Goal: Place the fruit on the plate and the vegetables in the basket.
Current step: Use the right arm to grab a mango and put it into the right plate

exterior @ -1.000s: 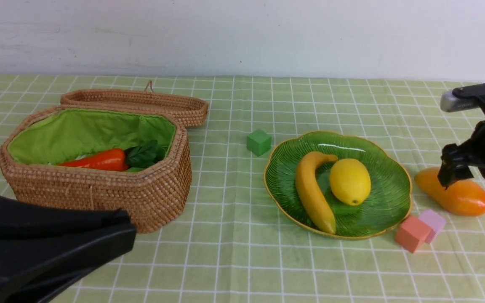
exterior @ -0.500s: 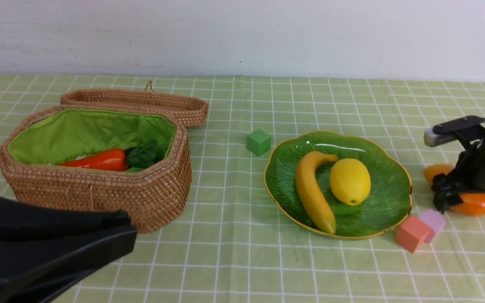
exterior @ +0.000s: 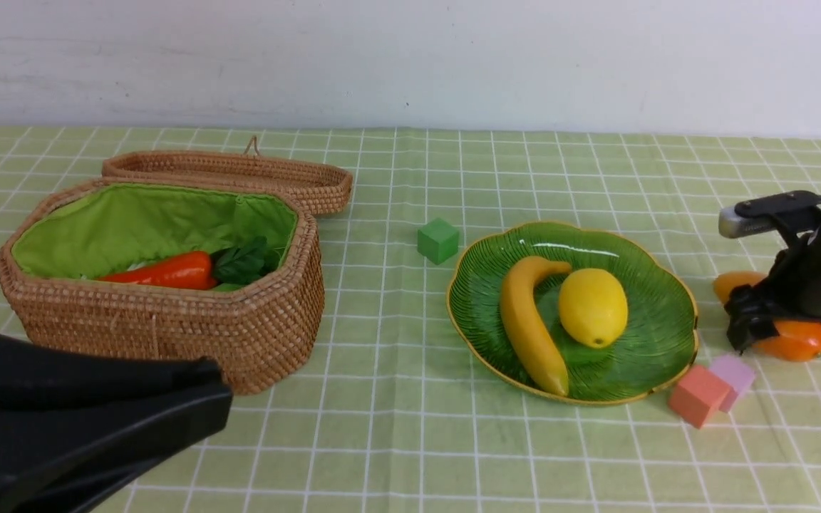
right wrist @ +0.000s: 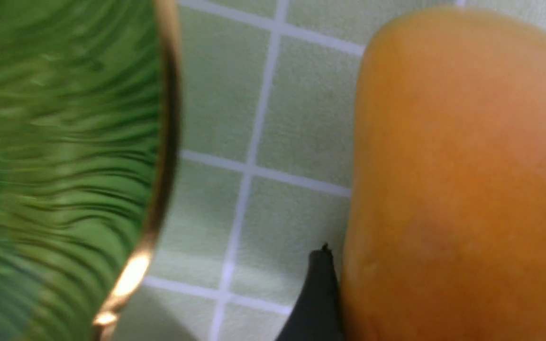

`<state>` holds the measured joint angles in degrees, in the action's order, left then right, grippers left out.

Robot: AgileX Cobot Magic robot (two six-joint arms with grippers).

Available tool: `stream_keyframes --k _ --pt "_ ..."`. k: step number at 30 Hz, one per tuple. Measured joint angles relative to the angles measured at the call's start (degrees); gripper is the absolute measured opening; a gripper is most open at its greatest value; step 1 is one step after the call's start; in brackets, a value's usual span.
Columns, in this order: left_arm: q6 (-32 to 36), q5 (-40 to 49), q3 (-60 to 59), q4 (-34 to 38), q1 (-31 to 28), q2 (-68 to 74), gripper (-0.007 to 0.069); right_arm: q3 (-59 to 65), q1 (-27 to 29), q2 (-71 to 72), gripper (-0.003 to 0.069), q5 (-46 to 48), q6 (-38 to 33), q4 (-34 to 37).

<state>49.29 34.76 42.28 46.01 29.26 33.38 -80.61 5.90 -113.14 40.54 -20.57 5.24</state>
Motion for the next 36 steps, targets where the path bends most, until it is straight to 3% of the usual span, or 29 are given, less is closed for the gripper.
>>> stream_keyframes --k 4,9,13,21,32,36 --pt "0.0 -0.1 0.0 0.0 0.0 0.0 0.0039 0.0 0.0 6.4 0.0597 2.0 1.3 4.7" --pt "-0.8 -4.6 0.0 -0.3 0.0 0.0 0.0039 0.0 -0.7 14.3 0.0597 6.6 1.4 18.9" --pt "-3.2 -10.8 0.0 -0.3 0.0 0.0 0.0041 0.0 -4.8 15.3 0.0597 7.3 -1.9 24.5" --pt "-4.1 -14.6 0.0 -0.3 0.0 0.0 0.0050 0.0 -12.3 11.5 0.0597 1.7 -4.1 21.7" --pt "-4.1 -12.5 0.0 -0.3 0.0 0.0 0.0057 0.0 -12.4 7.6 0.0603 -0.6 5.6 16.3" --pt "-4.1 -12.3 0.0 -0.3 0.0 0.0 0.0058 0.0 -12.4 7.5 0.0665 -0.5 6.9 16.0"
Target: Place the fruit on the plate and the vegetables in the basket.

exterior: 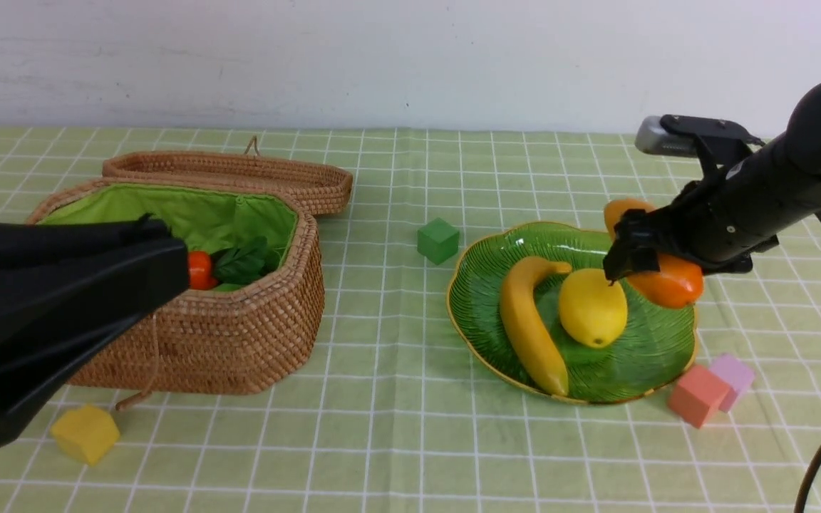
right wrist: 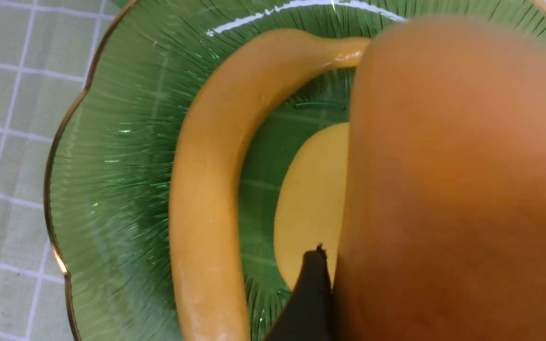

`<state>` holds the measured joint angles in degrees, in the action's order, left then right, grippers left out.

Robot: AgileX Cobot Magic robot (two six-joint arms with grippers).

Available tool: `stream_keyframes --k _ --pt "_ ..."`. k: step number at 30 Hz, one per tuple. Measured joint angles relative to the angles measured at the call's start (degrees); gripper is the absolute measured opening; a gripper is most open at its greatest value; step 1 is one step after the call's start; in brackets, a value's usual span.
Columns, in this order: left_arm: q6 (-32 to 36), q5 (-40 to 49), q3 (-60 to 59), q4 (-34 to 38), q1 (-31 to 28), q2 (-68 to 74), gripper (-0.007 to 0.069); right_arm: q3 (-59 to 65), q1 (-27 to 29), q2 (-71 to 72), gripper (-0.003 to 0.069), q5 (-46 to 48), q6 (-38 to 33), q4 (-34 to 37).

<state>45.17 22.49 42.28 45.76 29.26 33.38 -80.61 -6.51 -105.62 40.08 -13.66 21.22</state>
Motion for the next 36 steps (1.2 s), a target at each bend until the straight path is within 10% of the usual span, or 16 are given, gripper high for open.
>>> stream_keyframes --k 17,30,36 --pt "0.0 0.1 0.0 -0.4 0.0 0.0 0.0068 -0.9 0.0 3.1 0.0574 10.0 0.2 -0.7" --pt "-3.3 -0.8 -1.3 -0.9 0.0 -0.8 0.0067 -3.0 0.0 28.7 0.0087 29.2 9.2 -9.5" --pt "-7.5 -5.8 -9.5 -0.9 0.0 -7.1 -0.0013 0.5 0.0 42.3 -0.0006 31.4 13.7 -12.6"
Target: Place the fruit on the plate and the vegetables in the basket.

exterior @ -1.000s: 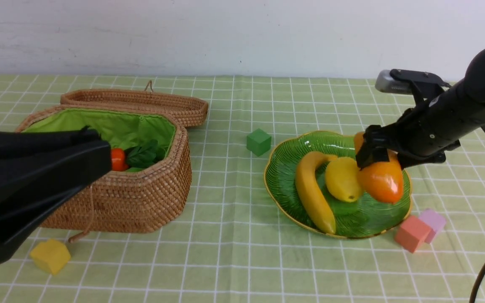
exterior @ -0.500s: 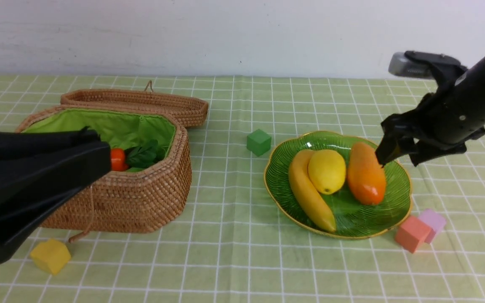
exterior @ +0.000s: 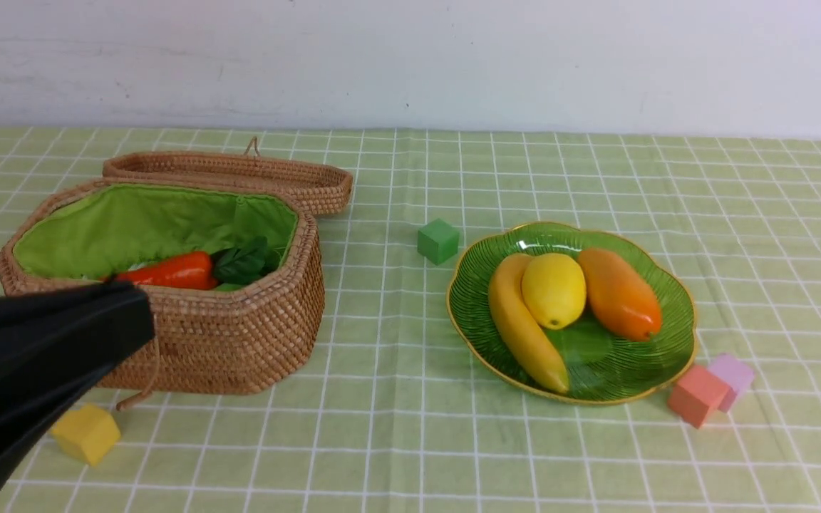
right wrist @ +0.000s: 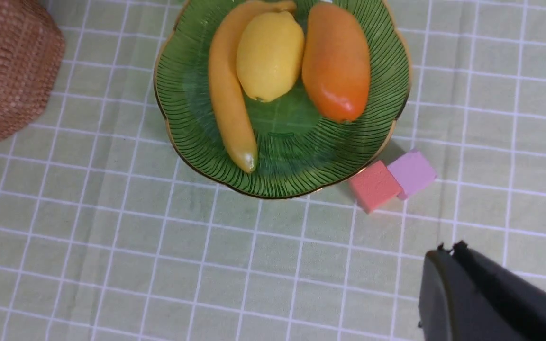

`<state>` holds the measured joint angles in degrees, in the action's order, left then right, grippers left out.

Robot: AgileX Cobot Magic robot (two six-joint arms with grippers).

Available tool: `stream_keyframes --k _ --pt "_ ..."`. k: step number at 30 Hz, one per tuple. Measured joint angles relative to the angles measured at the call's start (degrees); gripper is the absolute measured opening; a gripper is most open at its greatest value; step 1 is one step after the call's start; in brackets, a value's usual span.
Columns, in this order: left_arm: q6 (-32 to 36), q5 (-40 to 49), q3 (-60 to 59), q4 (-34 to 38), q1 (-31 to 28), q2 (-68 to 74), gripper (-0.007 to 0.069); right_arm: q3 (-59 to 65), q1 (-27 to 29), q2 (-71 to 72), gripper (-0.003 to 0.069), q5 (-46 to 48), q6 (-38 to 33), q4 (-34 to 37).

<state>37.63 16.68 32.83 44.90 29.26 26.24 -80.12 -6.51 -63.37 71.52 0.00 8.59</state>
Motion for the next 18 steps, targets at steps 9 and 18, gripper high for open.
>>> stream_keyframes --k 9,18 --pt "-2.9 -8.4 -13.5 2.1 0.0 -14.1 -0.0013 20.1 0.0 27.7 -0.0001 1.1 8.4 -0.6" --pt "-2.9 -11.3 -16.4 2.4 0.0 -15.2 -0.0013 37.3 0.0 42.9 0.0002 -2.0 11.8 -0.6"
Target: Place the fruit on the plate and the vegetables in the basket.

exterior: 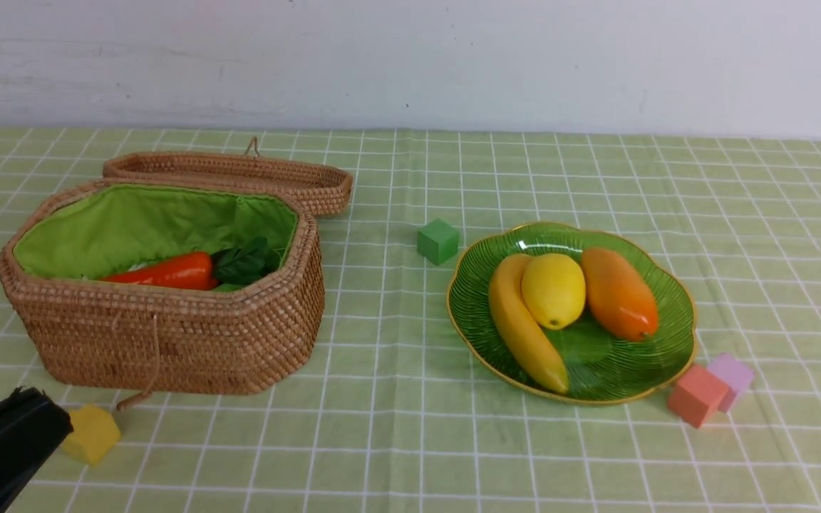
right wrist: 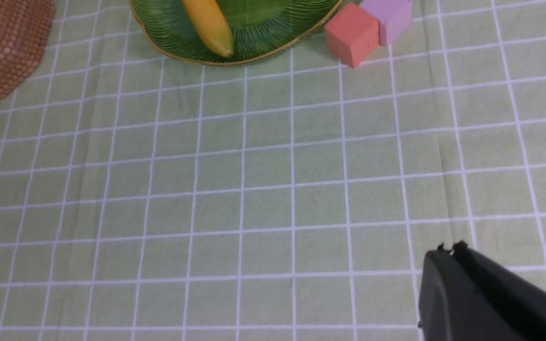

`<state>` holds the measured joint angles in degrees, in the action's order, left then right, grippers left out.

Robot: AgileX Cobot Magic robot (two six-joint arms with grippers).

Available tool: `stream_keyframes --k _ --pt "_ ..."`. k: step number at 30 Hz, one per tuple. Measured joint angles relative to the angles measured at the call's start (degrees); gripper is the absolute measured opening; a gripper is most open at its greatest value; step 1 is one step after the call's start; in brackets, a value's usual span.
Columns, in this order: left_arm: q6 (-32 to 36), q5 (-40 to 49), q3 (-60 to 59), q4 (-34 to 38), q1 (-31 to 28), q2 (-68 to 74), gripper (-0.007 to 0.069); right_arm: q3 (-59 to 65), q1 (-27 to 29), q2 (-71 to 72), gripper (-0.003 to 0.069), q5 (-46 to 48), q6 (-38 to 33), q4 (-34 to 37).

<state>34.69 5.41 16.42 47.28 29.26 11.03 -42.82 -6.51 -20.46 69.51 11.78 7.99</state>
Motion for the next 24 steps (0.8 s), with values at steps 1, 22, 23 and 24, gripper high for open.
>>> stream_keyframes --k 1,22,23,24 --pt "0.0 0.0 0.0 0.0 0.0 0.0 -0.0013 1.8 0.0 1.3 0.0002 -2.2 0.1 0.0" --pt "0.0 0.1 0.0 0.0 0.0 0.0 -0.0013 8.0 0.0 3.6 0.0022 -4.3 0.2 -1.5" --pt "0.0 0.1 0.0 0.0 0.0 0.0 -0.0013 8.6 0.2 4.2 0.0016 -6.4 0.2 -2.3" --pt "0.0 0.1 0.0 0.0 0.0 0.0 -0.0013 9.3 0.5 4.7 0.0008 -8.4 -0.2 -2.9"
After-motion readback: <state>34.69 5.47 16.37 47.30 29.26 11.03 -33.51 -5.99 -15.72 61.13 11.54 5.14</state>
